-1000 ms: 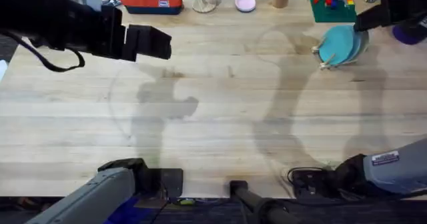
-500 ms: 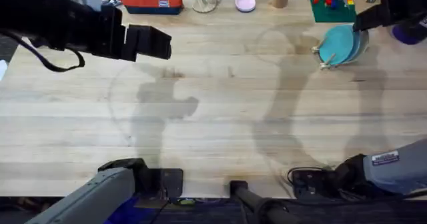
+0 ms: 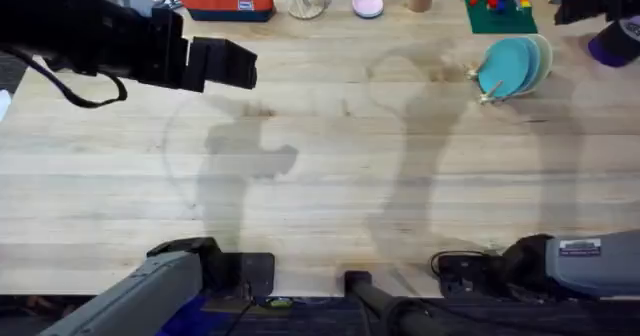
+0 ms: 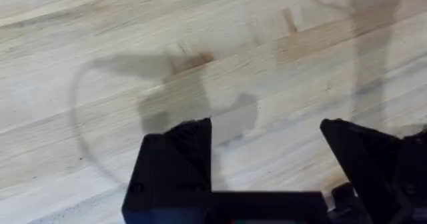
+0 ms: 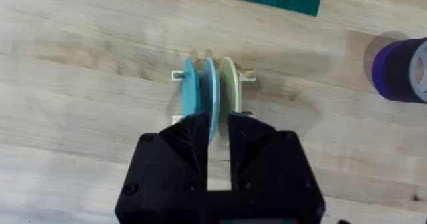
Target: Pick up the plates from the table one by one and place each into a slot on the dish rack.
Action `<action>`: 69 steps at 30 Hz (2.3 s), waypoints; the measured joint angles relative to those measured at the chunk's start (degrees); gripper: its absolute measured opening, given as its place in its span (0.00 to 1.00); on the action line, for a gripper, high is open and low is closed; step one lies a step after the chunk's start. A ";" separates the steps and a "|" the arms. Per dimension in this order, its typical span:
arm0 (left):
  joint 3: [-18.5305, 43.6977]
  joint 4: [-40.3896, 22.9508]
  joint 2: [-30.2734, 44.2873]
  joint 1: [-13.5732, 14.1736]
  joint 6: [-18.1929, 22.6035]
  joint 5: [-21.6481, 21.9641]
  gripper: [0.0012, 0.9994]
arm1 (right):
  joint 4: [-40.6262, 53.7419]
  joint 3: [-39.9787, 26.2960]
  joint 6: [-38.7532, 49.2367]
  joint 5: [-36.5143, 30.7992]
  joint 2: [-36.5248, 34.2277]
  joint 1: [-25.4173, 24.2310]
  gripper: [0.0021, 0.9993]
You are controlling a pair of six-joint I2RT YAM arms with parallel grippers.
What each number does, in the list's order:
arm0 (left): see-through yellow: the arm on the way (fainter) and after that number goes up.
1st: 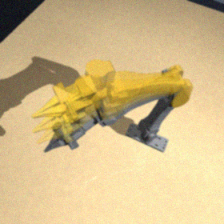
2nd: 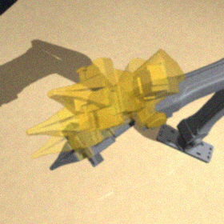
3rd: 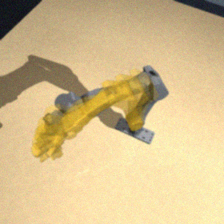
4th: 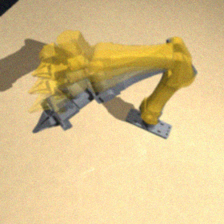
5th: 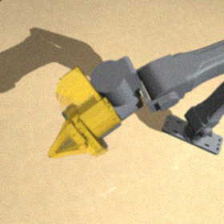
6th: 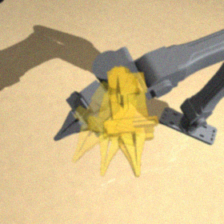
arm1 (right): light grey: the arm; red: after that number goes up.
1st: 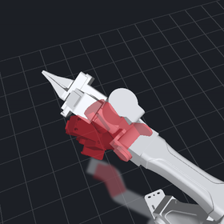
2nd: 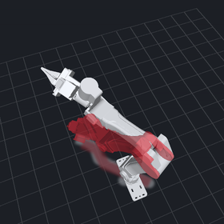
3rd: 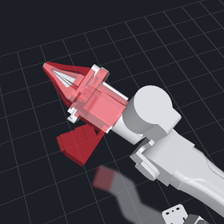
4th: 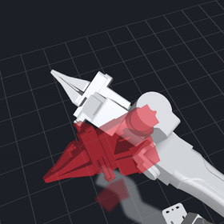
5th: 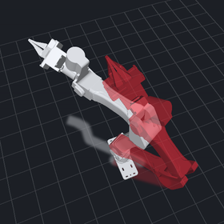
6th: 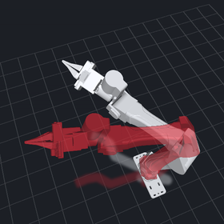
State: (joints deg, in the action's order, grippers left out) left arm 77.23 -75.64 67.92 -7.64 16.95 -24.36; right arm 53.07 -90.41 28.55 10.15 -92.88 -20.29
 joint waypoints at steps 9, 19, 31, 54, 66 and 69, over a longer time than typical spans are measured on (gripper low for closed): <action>0.00 0.00 0.00 0.00 -0.02 0.00 0.99 | 1.89 0.00 -0.19 -0.02 3.54 0.00 0.97; 0.00 0.00 0.00 0.00 -0.02 0.00 0.99 | 2.84 0.00 -0.39 -0.02 3.78 0.00 0.99; 0.00 0.00 0.00 0.00 -0.02 0.02 0.99 | 8.17 0.00 -1.32 3.13 10.16 0.00 0.99; 0.00 -0.04 0.00 0.00 -0.01 0.02 0.99 | 26.83 -0.02 -4.07 3.68 29.52 0.00 0.99; 0.00 -0.25 0.00 0.00 -0.02 0.02 0.99 | 33.15 -0.09 -4.56 3.64 38.00 0.00 0.99; 0.00 -0.26 0.00 0.00 -0.02 0.02 0.99 | 33.15 -0.09 -4.56 3.63 38.90 0.00 0.99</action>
State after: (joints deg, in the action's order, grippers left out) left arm 77.23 -75.89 67.92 -7.64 16.93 -24.34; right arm 86.21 -90.50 23.99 13.78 -53.98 -20.29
